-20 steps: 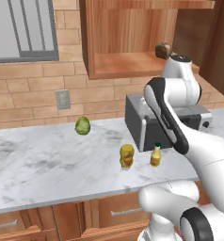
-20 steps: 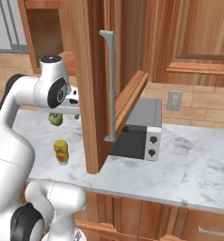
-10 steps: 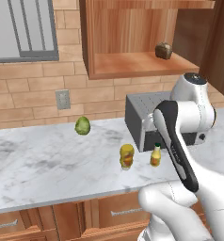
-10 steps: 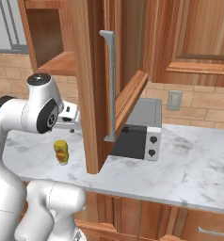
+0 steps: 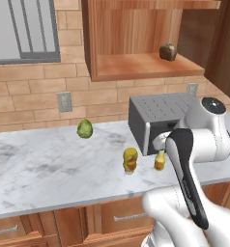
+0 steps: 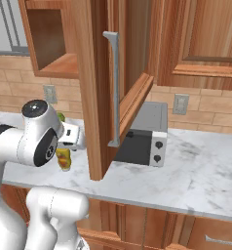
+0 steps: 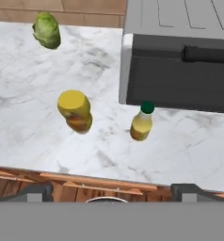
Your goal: Pick the mustard and mustard from the counter and place them in the cabinet.
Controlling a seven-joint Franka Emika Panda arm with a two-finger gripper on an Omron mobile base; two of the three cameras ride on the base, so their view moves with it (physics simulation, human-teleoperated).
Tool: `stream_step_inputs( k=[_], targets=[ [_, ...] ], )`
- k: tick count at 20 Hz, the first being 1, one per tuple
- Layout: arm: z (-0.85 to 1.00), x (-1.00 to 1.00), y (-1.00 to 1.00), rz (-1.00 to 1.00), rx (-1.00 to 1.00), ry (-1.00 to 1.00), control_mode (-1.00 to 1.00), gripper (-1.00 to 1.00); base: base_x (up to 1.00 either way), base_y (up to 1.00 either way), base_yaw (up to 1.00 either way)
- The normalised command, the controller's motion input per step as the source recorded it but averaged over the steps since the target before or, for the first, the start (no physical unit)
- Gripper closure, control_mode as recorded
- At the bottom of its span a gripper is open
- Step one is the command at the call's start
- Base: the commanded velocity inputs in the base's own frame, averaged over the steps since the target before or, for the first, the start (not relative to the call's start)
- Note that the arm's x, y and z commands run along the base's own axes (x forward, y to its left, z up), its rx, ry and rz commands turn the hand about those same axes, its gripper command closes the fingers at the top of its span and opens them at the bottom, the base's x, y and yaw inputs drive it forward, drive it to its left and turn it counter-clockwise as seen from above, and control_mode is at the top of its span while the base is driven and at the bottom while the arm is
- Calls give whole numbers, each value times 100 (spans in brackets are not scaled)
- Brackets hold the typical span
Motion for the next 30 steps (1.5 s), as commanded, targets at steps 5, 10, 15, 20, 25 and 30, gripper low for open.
stream_step_inputs(
  k=[5,10,15,20,25,30],
  targets=[
    [-23,-3,-14,0,0,-1,-100,-100,0,0,0],
    [-20,0,-14,0,0,0,-100,-100,0,0,0],
    [-20,1,-11,0,0,0,-100,-100,0,0,0],
    [-31,0,-6,0,0,0,-100,-100,0,0,0],
    [-40,3,-1,0,0,0,-100,-100,0,0,0],
    [-38,10,0,0,0,0,-100,-100,0,0,0]
  ],
)
